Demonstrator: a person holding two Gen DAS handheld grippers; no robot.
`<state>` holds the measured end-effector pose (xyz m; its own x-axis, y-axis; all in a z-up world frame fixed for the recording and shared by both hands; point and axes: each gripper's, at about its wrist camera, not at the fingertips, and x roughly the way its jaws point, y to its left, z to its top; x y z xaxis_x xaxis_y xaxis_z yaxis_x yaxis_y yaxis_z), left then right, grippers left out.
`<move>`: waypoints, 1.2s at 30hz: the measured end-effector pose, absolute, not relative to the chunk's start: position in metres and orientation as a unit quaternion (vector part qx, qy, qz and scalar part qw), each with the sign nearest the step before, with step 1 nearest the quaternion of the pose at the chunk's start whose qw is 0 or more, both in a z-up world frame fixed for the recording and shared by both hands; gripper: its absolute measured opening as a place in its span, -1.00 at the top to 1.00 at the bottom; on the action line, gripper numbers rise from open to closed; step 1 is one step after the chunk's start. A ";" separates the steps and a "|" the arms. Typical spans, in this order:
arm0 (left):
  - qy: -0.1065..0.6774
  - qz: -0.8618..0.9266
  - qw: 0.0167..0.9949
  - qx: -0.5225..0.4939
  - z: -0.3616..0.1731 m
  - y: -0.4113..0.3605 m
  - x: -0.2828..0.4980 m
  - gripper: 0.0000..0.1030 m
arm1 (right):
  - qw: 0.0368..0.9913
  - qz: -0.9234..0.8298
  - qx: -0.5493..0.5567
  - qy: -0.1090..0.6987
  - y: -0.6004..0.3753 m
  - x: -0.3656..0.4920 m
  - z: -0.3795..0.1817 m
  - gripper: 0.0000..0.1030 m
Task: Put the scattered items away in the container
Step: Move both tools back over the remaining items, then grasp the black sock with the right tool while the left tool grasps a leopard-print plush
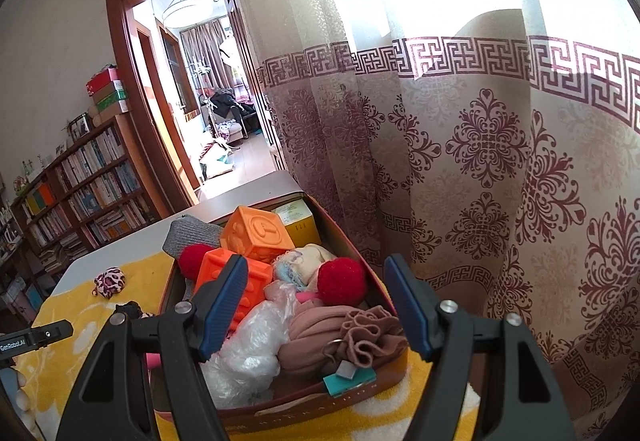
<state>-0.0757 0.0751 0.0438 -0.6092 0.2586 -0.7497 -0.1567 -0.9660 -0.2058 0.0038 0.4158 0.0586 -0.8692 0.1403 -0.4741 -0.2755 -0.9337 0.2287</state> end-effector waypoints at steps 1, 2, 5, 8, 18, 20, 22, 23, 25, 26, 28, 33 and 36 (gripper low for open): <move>-0.060 0.895 0.113 -0.428 0.043 0.070 -0.075 -0.31 | 0.108 0.956 -0.232 0.144 0.414 0.004 0.060 -0.44; -0.061 0.895 0.110 -0.429 0.041 0.064 -0.074 -0.31 | 0.104 0.956 -0.233 0.144 0.412 0.004 0.063 -0.44; -0.068 0.894 0.097 -0.432 0.038 0.049 -0.075 -0.31 | 0.084 0.959 -0.234 0.137 0.402 0.007 0.073 -0.44; -0.081 0.893 0.084 -0.435 0.034 0.035 -0.077 -0.31 | 0.051 0.963 -0.232 0.128 0.384 0.009 0.087 -0.44; -0.080 0.894 0.078 -0.435 0.034 0.016 -0.078 -0.31 | -0.092 0.945 -0.302 0.082 0.286 -0.024 0.088 -0.44; -0.081 0.894 0.076 -0.433 0.035 0.010 -0.078 -0.31 | -0.105 0.940 -0.317 0.070 0.268 -0.034 0.080 -0.44; -0.082 0.895 0.072 -0.433 0.035 0.003 -0.079 -0.31 | -0.116 0.934 -0.331 0.062 0.254 -0.045 0.075 -0.44; -0.083 0.895 0.071 -0.432 0.036 -0.001 -0.079 -0.31 | -0.121 0.931 -0.338 0.058 0.248 -0.050 0.072 -0.44; -0.083 0.896 0.067 -0.432 0.036 -0.007 -0.082 -0.31 | -0.128 0.926 -0.351 0.048 0.236 -0.060 0.067 -0.44; -0.083 0.896 0.065 -0.432 0.036 -0.010 -0.084 -0.31 | -0.131 0.924 -0.356 0.042 0.230 -0.065 0.064 -0.44; -0.082 0.896 0.063 -0.433 0.037 -0.015 -0.086 -0.31 | -0.134 0.921 -0.365 0.031 0.220 -0.073 0.058 -0.44; -0.071 0.896 0.062 -0.433 0.038 -0.020 -0.094 -0.31 | -0.132 0.911 -0.391 0.016 0.201 -0.096 0.039 -0.44; -0.062 0.897 0.061 -0.434 0.039 -0.020 -0.100 -0.31 | -0.127 0.905 -0.405 0.016 0.197 -0.108 0.027 -0.44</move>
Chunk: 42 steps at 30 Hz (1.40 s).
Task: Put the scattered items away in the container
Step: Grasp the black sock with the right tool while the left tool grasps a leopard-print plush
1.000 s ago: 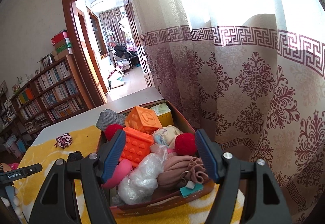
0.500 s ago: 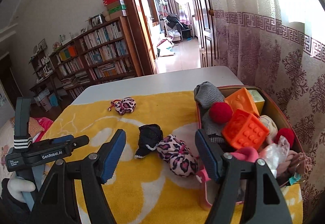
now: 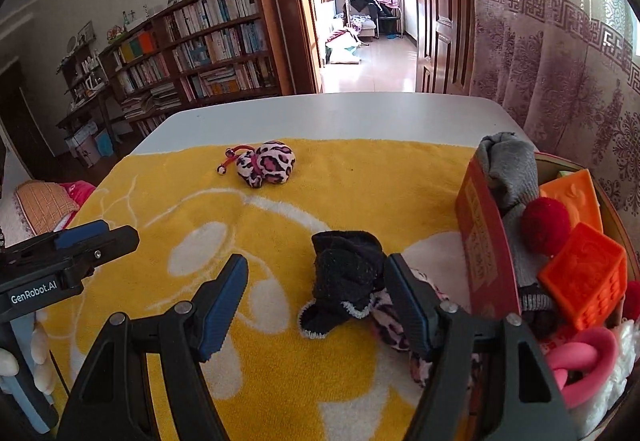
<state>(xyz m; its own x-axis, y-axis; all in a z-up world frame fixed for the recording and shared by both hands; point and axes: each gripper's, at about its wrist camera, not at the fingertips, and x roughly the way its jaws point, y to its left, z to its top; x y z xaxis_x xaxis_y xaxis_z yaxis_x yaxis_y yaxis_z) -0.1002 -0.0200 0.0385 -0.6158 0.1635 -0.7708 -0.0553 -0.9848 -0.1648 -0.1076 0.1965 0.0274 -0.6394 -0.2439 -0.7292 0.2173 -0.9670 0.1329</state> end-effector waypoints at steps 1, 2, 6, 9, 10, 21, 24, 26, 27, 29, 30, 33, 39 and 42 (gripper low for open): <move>-0.060 0.896 0.061 -0.435 0.038 -0.020 -0.103 -0.31 | 0.126 -0.904 0.408 -0.016 0.196 -0.111 0.024 -0.44; -0.058 0.896 0.060 -0.436 0.038 -0.020 -0.106 -0.31 | 0.124 -0.903 0.412 -0.014 0.195 -0.114 0.020 -0.44; -0.050 0.893 0.058 -0.443 0.033 -0.018 -0.119 -0.31 | 0.113 -0.895 0.430 -0.007 0.192 -0.127 0.007 -0.44; -0.045 0.891 0.063 -0.448 0.030 -0.014 -0.130 -0.31 | 0.101 -0.896 0.433 0.004 0.192 -0.131 0.001 -0.44; -0.043 0.889 0.064 -0.451 0.029 -0.012 -0.134 -0.31 | 0.101 -0.897 0.431 0.007 0.191 -0.131 0.001 -0.42; -0.032 0.884 0.081 -0.460 0.018 0.020 -0.183 -0.49 | 0.080 -0.903 0.422 0.023 0.200 -0.135 -0.004 0.04; -0.007 0.886 0.076 -0.458 0.014 0.031 -0.196 -0.49 | 0.081 -0.904 0.419 0.022 0.200 -0.134 -0.004 0.04; -0.001 0.885 0.071 -0.460 0.010 0.037 -0.206 -0.49 | 0.081 -0.905 0.418 0.021 0.200 -0.134 -0.004 0.03; 0.000 0.884 0.071 -0.461 0.007 0.039 -0.211 -0.49 | 0.082 -0.904 0.419 0.019 0.201 -0.134 -0.004 0.02; 0.004 0.884 0.072 -0.463 0.003 0.045 -0.220 -0.49 | 0.084 -0.904 0.418 0.012 0.202 -0.134 -0.004 0.02; 0.008 0.883 0.072 -0.464 0.000 0.047 -0.225 -0.49 | 0.084 -0.904 0.418 0.009 0.203 -0.135 -0.004 0.02; 0.010 0.878 0.074 -0.472 -0.007 0.054 -0.238 -0.49 | 0.086 -0.904 0.419 0.004 0.204 -0.135 -0.004 -0.03; 0.001 0.876 0.072 -0.477 -0.016 0.059 -0.255 -0.49 | 0.092 -0.904 0.417 0.005 0.201 -0.135 -0.005 -0.15; -0.004 0.877 0.070 -0.474 -0.019 0.059 -0.259 -0.49 | 0.094 -0.904 0.416 0.001 0.203 -0.135 -0.005 -0.15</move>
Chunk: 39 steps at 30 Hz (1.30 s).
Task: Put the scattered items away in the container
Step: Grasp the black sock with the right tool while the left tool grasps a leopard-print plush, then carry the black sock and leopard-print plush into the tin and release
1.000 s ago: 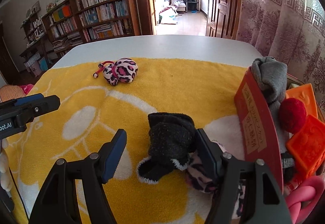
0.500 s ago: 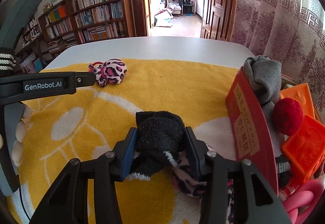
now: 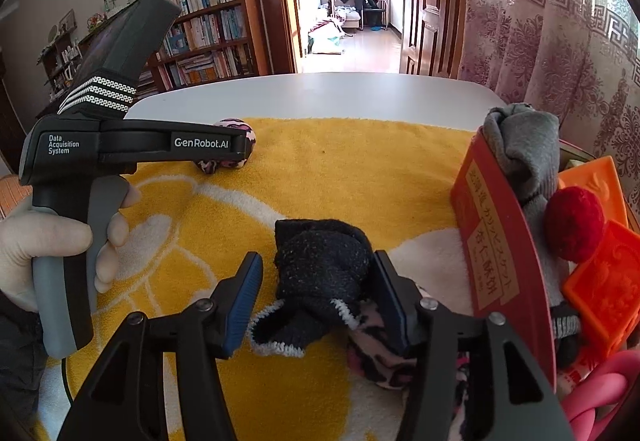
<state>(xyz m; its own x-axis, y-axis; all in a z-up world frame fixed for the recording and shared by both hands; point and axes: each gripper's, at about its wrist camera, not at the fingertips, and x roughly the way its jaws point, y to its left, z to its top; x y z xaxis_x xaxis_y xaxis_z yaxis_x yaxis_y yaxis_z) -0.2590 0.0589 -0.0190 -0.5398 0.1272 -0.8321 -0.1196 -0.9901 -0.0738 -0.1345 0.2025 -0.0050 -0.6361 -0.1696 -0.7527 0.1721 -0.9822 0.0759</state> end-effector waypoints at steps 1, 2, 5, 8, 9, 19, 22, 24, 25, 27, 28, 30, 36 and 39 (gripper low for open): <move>-0.007 0.877 0.071 -0.476 -0.021 0.058 -0.259 -0.49 | 0.095 -0.904 0.416 0.000 0.203 -0.135 -0.005 -0.11; -0.009 0.876 0.071 -0.477 -0.023 0.058 -0.260 -0.47 | 0.094 -0.905 0.415 0.000 0.203 -0.134 -0.004 -0.07; -0.024 0.874 0.078 -0.479 -0.024 0.055 -0.258 -0.25 | 0.090 -0.906 0.415 -0.004 0.206 -0.134 -0.004 0.08; -0.027 0.879 0.072 -0.470 -0.018 0.053 -0.250 -0.24 | 0.094 -0.906 0.413 -0.013 0.209 -0.134 -0.001 0.13; -0.027 0.881 0.070 -0.466 -0.015 0.052 -0.247 -0.24 | 0.096 -0.906 0.411 -0.018 0.210 -0.134 0.000 0.14; -0.036 0.896 0.074 -0.436 0.023 0.044 -0.213 -0.24 | 0.101 -0.922 0.372 -0.037 0.216 -0.118 0.032 0.14; -0.032 0.898 0.084 -0.430 0.032 0.052 -0.203 -0.24 | 0.097 -0.928 0.356 -0.045 0.226 -0.109 0.046 0.14; -0.030 0.899 0.095 -0.427 0.037 0.060 -0.195 -0.24 | 0.090 -0.933 0.345 -0.052 0.237 -0.100 0.056 0.14; -0.028 0.899 0.101 -0.425 0.040 0.066 -0.191 -0.24 | 0.084 -0.936 0.338 -0.057 0.244 -0.095 0.062 0.14; -0.022 0.899 0.116 -0.422 0.045 0.078 -0.183 -0.24 | 0.069 -0.941 0.325 -0.064 0.259 -0.084 0.072 0.14; -0.018 0.899 0.125 -0.420 0.048 0.086 -0.179 -0.24 | 0.060 -0.943 0.320 -0.068 0.269 -0.079 0.076 0.14; -0.011 0.898 0.145 -0.415 0.055 0.101 -0.169 -0.24 | 0.040 -0.947 0.310 -0.075 0.290 -0.069 0.082 0.14; 0.007 0.891 0.203 -0.405 0.069 0.150 -0.141 -0.24 | -0.031 -0.946 0.306 -0.104 0.361 -0.053 0.091 0.14; 0.019 0.886 0.229 -0.402 0.073 0.174 -0.128 -0.24 | -0.051 -0.940 0.311 -0.128 0.391 -0.049 0.090 0.14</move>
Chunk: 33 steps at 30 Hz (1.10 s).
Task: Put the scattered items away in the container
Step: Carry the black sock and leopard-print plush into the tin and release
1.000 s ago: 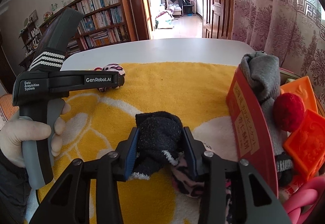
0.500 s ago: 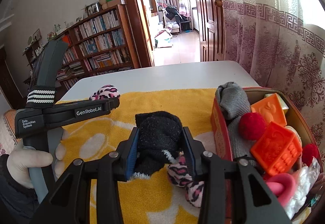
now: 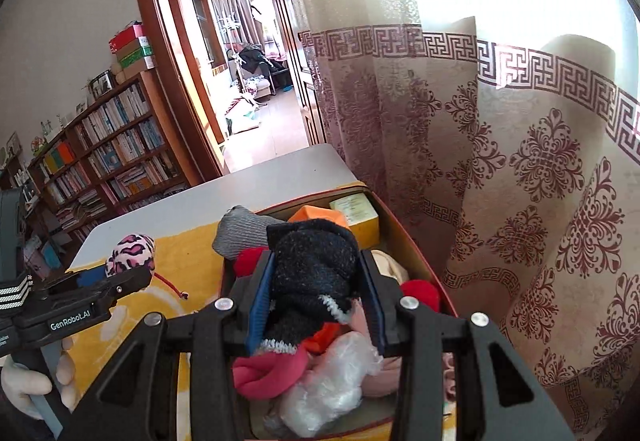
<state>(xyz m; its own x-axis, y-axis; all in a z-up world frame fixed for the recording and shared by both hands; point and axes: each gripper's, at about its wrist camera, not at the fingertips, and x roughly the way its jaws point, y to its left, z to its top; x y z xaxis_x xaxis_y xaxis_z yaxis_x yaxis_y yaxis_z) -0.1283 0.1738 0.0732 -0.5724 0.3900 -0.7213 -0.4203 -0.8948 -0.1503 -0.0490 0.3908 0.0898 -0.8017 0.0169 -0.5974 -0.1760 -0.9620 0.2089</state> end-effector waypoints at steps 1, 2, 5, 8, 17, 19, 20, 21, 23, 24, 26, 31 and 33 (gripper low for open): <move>0.023 0.885 0.236 -0.402 0.074 0.182 -0.124 -0.24 | 0.057 0.940 -0.311 0.131 0.398 -0.048 0.090 0.14; 0.026 0.883 0.243 -0.401 0.074 0.190 -0.120 -0.24 | 0.062 0.939 -0.312 0.132 0.405 -0.047 0.090 0.14; 0.032 0.877 0.261 -0.402 0.075 0.211 -0.113 -0.24 | 0.067 0.936 -0.319 0.136 0.421 -0.047 0.085 0.14; 0.035 0.870 0.276 -0.407 0.072 0.230 -0.109 -0.24 | 0.067 0.932 -0.326 0.144 0.431 -0.051 0.079 0.14; 0.038 0.849 0.298 -0.435 0.054 0.261 -0.109 -0.26 | 0.046 0.924 -0.347 0.155 0.439 -0.068 0.061 0.05; 0.040 0.848 0.296 -0.438 0.052 0.262 -0.108 -0.27 | 0.045 0.923 -0.347 0.161 0.440 -0.068 0.058 -0.16; 0.039 0.848 0.296 -0.438 0.052 0.261 -0.109 -0.27 | 0.045 0.923 -0.345 0.165 0.442 -0.067 0.058 -0.21; 0.035 0.847 0.296 -0.440 0.052 0.259 -0.109 -0.28 | 0.046 0.923 -0.342 0.168 0.443 -0.065 0.058 -0.26; 0.022 0.845 0.297 -0.444 0.054 0.255 -0.111 -0.29 | 0.048 0.924 -0.336 0.175 0.445 -0.062 0.059 -0.27; 0.015 0.844 0.299 -0.445 0.055 0.252 -0.112 -0.29 | 0.050 0.925 -0.334 0.177 0.447 -0.060 0.060 -0.27; 0.002 0.842 0.303 -0.446 0.057 0.248 -0.112 -0.29 | 0.053 0.925 -0.329 0.181 0.449 -0.056 0.062 -0.27; -0.038 0.832 0.318 -0.453 0.059 0.238 -0.114 -0.29 | 0.056 0.927 -0.319 0.190 0.448 -0.046 0.066 -0.27; -0.059 0.825 0.327 -0.456 0.059 0.235 -0.115 -0.29 | 0.056 0.928 -0.314 0.190 0.447 -0.043 0.068 -0.27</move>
